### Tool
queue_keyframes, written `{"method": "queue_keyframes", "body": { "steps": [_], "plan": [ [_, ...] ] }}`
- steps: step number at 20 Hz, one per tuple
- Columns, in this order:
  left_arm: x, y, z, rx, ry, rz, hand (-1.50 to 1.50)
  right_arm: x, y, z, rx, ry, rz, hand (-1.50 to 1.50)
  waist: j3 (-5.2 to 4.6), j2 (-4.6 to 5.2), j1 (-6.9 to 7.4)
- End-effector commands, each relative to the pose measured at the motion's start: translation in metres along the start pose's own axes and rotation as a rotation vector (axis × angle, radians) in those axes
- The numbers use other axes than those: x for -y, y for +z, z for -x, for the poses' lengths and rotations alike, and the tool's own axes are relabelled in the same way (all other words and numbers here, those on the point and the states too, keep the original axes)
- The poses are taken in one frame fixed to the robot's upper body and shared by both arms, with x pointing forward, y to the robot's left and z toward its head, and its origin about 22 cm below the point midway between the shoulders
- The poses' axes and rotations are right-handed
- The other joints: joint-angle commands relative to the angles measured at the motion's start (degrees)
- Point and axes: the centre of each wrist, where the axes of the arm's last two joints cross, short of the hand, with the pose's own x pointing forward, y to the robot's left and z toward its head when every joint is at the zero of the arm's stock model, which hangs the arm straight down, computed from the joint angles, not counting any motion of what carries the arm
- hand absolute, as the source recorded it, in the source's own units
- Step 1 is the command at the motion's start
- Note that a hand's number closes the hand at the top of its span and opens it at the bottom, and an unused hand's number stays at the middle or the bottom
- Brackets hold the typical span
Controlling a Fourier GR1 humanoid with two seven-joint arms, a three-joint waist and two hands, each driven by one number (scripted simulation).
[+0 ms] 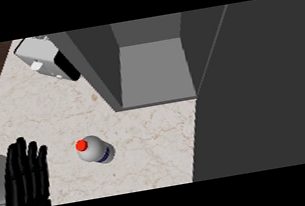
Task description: Pick up the bottled water, place it into the cabinet and close the cabinet
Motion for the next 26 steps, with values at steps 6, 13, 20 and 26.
{"method": "queue_keyframes", "body": {
  "steps": [6, 13, 20, 26],
  "plan": [
    [-0.021, -0.019, 0.056, -0.099, -0.006, -0.042, -1.50, -0.009, 0.008, -0.016, 0.042, 0.087, 0.040, -1.50, -0.03, -0.04, -0.16],
    [-0.039, -0.018, 0.108, -0.163, -0.010, -0.035, -1.50, -0.004, 0.017, -0.029, 0.039, 0.072, 0.032, -1.50, -0.02, -0.05, -0.30],
    [-0.051, -0.028, 0.159, -0.210, 0.012, -0.049, -1.50, -0.002, 0.010, -0.029, 0.020, 0.090, 0.033, -1.50, -0.06, 0.07, -0.31],
    [-0.047, -0.038, 0.189, -0.183, 0.024, -0.035, -1.50, -0.006, 0.008, -0.033, 0.040, 0.082, 0.033, -1.50, -0.06, 0.07, -0.28]
  ]
}}
